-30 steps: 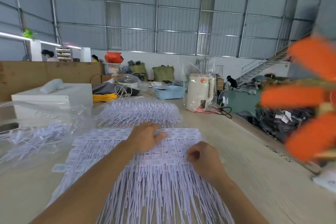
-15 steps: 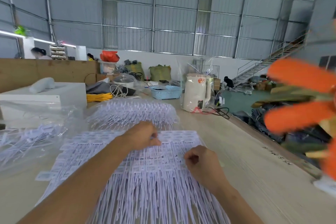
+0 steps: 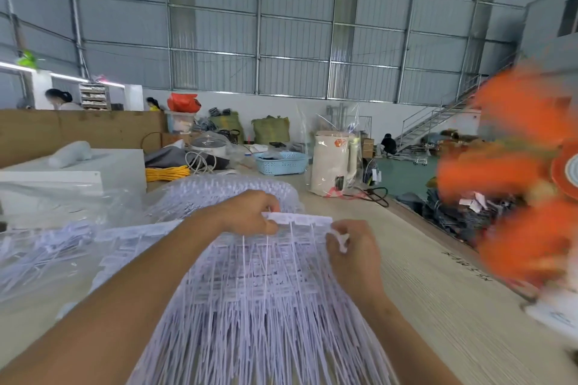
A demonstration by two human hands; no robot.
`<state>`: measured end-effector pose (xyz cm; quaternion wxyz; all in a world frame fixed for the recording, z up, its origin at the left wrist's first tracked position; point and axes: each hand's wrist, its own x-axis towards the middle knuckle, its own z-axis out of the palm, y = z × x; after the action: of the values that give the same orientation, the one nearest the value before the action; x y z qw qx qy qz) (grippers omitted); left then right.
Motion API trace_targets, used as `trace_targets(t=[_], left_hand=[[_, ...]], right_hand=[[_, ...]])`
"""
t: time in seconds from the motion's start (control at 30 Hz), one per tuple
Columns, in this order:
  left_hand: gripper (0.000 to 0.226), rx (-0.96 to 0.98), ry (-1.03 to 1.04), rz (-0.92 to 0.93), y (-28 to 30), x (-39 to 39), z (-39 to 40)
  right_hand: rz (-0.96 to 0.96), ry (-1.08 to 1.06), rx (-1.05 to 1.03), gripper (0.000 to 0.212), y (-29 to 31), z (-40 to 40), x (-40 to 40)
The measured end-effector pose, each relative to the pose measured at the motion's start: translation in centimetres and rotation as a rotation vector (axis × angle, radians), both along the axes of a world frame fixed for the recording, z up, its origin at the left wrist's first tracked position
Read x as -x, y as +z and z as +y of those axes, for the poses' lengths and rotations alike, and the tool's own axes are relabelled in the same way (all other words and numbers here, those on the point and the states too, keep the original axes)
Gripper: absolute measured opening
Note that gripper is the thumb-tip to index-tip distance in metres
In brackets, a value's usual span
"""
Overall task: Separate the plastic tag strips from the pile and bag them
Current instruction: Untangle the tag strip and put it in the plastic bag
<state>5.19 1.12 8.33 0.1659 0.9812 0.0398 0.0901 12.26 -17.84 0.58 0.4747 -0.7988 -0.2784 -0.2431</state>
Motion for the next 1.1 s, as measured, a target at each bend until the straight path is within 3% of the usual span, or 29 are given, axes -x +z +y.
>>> trace_targets(t=[0.07,0.13,0.2,0.3,0.43,0.53,0.7,0.87,1.0,1.1], left_hand=[[0.008,-0.023,-0.047,0.036,1.0,0.9,-0.2],[0.011,-0.003,-0.058,0.06,1.3,1.7,-0.2],[0.015,0.037,-0.064,0.076,1.2,2.4,0.1],[0.018,0.095,-0.061,0.116,0.6,3.0,0.5],[0.019,0.322,-0.065,0.053,-0.6,2.4,-1.1],[0.022,0.357,-0.07,-0.008,-1.5,1.3,-2.9],[0.032,0.485,-0.009,-0.025,-2.0,0.7,-3.3],[0.033,0.465,0.044,0.005,-2.2,0.6,-3.5],[0.032,0.538,0.032,0.009,-2.1,0.6,-3.3],[0.027,0.604,0.028,-0.01,-2.2,0.7,-3.1]], right_hand=[[0.054,-0.028,-0.08,0.037,0.5,0.0,-0.2],[0.308,0.169,-0.152,0.044,1.0,0.3,-0.2],[0.52,0.427,-0.238,0.032,1.2,0.6,0.0],[0.582,0.582,-0.338,0.006,1.3,1.1,0.1],[0.752,0.64,-0.433,0.008,2.4,1.7,0.3],[0.868,0.679,-0.458,0.008,3.5,1.9,0.7],[0.796,0.61,-0.224,0.008,4.1,1.5,0.3],[0.625,0.611,0.117,0.014,3.8,1.0,0.1],[0.466,0.673,0.153,0.013,3.5,0.3,0.1],[0.235,0.609,0.121,0.011,2.7,0.5,0.2]])
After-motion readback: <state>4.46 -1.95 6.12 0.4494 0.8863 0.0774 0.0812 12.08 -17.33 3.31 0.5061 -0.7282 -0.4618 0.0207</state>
